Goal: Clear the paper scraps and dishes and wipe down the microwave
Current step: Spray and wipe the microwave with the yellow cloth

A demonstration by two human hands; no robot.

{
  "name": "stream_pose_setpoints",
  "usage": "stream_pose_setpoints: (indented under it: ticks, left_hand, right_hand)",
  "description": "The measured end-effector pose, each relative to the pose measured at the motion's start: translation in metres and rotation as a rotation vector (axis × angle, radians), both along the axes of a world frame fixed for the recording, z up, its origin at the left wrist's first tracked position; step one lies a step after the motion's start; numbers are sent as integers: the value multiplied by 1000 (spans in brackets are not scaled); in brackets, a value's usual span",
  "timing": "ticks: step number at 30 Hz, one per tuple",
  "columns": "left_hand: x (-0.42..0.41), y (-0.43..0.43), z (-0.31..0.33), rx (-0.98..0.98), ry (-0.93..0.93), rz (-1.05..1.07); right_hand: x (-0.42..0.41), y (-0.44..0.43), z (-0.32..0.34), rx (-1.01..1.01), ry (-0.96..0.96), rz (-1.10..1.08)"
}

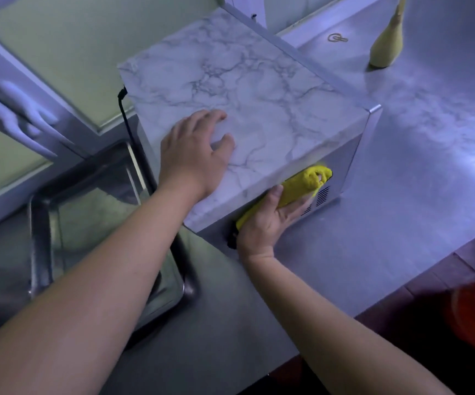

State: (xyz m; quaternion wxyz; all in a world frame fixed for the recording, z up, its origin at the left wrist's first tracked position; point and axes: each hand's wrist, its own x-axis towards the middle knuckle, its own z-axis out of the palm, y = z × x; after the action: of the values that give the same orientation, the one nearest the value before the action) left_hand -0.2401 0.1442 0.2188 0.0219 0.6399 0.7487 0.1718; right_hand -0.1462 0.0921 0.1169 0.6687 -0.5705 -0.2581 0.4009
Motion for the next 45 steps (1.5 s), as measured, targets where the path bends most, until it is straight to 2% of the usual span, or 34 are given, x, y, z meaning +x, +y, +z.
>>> stream_pose_setpoints:
  ticks: [5,10,16,20,24,31,35,37,42,44,45]
  left_hand:
    - [0,1,-1,8,0,2]
    - [0,0,-1,11,-9,11]
    - [1,-2,2,-8,-38,7]
    - [-1,-2,1,-35,-40,5]
    - [-2,-2,0,-50,-48,8]
    - [-1,-4,1,-50,-36,3]
    - [-2,-3,1,-19,-39,6]
    - [-2,-2,1,-5,-31,8]
    - [-3,-1,-1,14,-43,14]
    - [-3,-1,-1,18,-37,13]
    - [-3,0,-1,20,-31,13]
  right_hand:
    - [-42,-46,11,-31,6,103]
    - [-61,-67,28,-317,176,220]
    - [-32,-68,56,-548,543,373]
    - [20,-59,59,-693,1075,448]
    - [88,-59,41,-634,1191,495]
    - [171,-39,21,-522,1035,322]
    - [188,-5,20,-383,819,272]
    - [180,18,21,-292,589,283]
    - [145,76,15,260,-261,245]
    - [136,92,-3,308,-515,158]
    - [134,97,-14,321,-570,106]
